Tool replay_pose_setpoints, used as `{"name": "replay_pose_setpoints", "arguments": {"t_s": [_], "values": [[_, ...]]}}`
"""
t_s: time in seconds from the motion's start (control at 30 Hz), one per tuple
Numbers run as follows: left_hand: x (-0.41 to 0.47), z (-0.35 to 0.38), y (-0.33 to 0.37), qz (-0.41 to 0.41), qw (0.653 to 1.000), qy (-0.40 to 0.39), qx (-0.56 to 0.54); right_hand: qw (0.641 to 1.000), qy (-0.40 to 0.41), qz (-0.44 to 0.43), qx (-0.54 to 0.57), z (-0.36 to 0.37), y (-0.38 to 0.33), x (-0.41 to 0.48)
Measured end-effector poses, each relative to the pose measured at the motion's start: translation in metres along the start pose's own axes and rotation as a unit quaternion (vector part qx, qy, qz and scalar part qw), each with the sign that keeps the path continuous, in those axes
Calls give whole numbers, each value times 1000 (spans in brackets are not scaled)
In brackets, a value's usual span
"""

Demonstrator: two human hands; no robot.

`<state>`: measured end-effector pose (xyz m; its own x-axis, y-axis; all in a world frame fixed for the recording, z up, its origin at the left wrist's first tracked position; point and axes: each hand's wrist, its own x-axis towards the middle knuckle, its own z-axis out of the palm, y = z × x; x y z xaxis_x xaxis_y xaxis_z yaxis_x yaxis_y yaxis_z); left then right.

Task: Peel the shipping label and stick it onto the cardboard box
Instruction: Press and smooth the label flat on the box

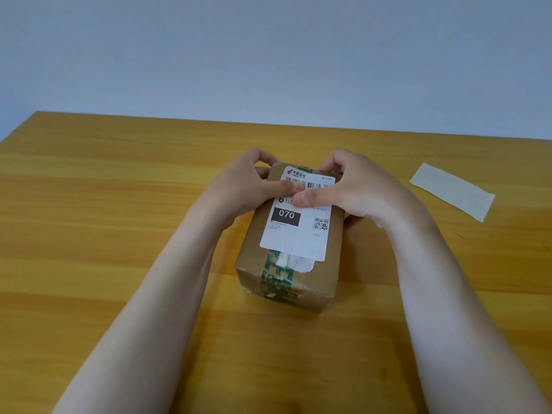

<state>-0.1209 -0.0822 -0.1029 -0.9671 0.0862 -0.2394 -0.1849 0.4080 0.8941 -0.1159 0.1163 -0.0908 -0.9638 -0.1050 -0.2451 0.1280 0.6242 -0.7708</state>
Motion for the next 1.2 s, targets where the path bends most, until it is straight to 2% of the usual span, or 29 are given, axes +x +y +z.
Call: {"name": "replay_pose_setpoints", "arguments": {"t_s": [0.27,0.87,1.0,1.13,1.2], "values": [[2,2,-2,9,999,40,-8,1000,21,7,4,1,0,1],[3,5,-1,13,997,73,-27,997,82,-2,-12,8,0,4],[5,9,-4,-1,995,100,-26,991,119,-10,-65,7,3,6],[3,3,1,6,994,97,-52,996,76,4,36,-4,1,4],[-1,-3,6,0,996,88,-17,998,38,17,47,-9,1,1]]}}
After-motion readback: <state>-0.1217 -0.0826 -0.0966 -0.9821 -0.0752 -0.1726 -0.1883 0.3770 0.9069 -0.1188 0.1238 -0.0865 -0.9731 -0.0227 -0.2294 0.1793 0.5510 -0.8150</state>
